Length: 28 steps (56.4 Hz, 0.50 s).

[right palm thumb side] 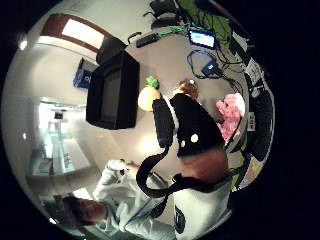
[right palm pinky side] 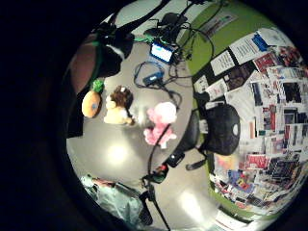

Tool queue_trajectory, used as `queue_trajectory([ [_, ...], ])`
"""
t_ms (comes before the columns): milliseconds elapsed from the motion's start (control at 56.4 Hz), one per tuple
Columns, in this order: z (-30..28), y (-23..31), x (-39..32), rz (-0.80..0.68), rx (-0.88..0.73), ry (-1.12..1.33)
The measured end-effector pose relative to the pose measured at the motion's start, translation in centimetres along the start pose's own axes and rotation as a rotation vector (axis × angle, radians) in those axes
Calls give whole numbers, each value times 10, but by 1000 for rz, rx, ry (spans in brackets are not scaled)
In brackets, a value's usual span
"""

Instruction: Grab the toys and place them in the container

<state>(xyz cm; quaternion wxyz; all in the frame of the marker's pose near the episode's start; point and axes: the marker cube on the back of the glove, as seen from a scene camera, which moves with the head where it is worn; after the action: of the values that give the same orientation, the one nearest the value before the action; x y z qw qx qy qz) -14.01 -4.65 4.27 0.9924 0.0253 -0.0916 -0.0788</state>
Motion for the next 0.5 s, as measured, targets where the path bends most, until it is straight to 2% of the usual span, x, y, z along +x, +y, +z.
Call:
queue_trajectory([
  [160,14,-6,-41,-224,-69,-41],
  [231,28,-10,-61,-261,-103,-67],
  [337,57,-25,-84,-310,-68,-54],
  [497,102,-30,-119,-341,-149,-16],
])
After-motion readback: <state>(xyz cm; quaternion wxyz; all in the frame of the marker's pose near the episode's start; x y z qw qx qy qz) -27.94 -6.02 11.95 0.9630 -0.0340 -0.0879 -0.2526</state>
